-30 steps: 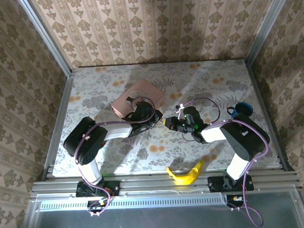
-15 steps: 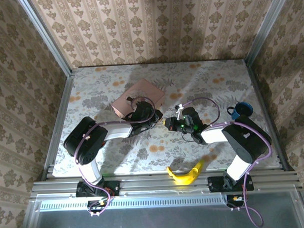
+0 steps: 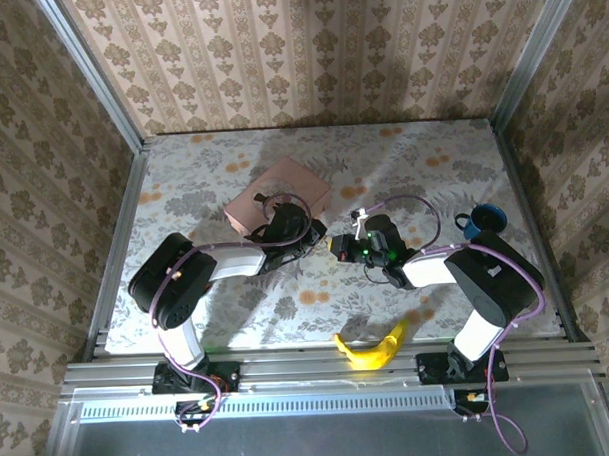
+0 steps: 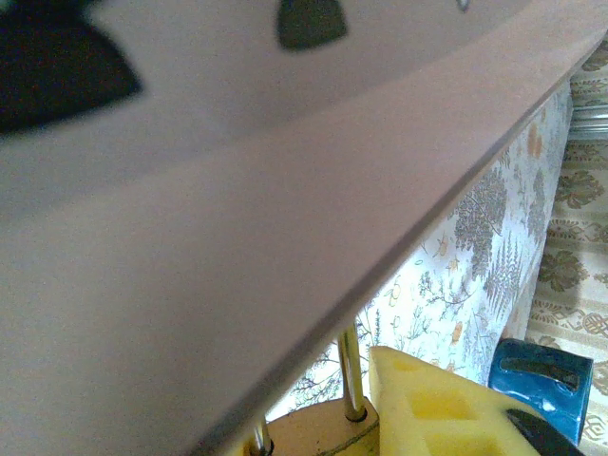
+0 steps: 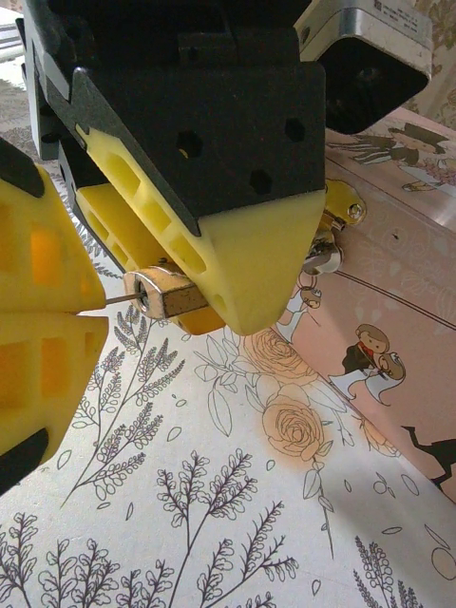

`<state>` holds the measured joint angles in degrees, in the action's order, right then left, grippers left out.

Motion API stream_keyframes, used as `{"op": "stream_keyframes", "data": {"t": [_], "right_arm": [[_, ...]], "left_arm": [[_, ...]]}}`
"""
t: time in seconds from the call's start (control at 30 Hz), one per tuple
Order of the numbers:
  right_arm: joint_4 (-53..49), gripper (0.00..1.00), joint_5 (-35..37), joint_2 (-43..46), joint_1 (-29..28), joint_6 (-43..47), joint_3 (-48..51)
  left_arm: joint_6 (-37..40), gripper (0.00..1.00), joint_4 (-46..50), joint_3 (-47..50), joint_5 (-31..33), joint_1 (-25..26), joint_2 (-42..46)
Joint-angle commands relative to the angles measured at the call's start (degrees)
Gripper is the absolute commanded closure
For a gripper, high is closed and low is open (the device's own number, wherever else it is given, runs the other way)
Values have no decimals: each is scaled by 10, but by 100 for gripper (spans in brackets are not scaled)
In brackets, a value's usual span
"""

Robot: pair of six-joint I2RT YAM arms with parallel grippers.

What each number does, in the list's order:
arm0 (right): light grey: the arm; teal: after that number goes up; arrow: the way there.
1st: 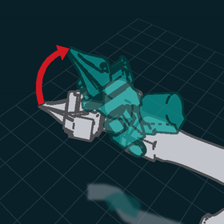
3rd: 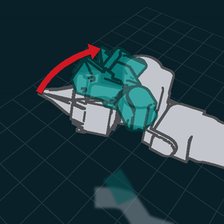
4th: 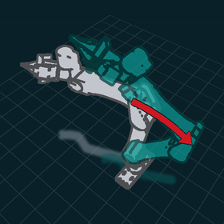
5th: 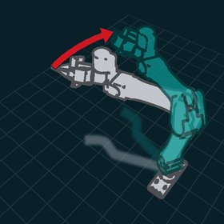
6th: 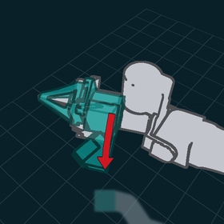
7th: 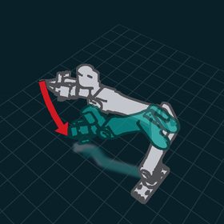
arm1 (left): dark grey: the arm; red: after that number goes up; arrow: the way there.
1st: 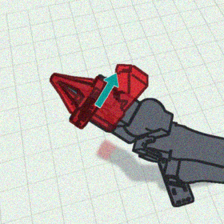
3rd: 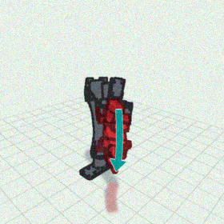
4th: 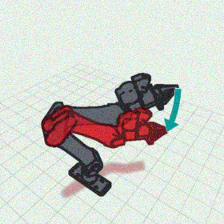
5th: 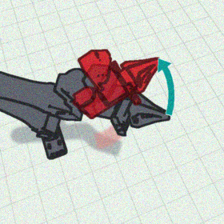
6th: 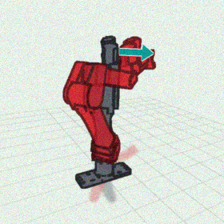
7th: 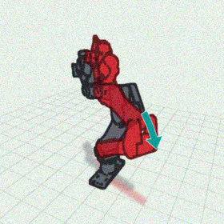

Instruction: Unlock a padlock with a key

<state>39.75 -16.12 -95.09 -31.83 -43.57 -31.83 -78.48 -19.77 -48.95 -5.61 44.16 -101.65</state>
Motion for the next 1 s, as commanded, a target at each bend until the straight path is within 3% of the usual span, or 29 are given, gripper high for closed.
{"op": "stream_keyframes", "data": {"t": [0.0, 0.97], "right_arm": [[34, 100, 19, 16, -4, 12, 7], [151, 100, 21, -51, -28, -25, 13]], "left_arm": [[-79, 100, 40, 12, -136, 22, -47], [-81, 100, 36, 7, -140, 28, -53]]}}
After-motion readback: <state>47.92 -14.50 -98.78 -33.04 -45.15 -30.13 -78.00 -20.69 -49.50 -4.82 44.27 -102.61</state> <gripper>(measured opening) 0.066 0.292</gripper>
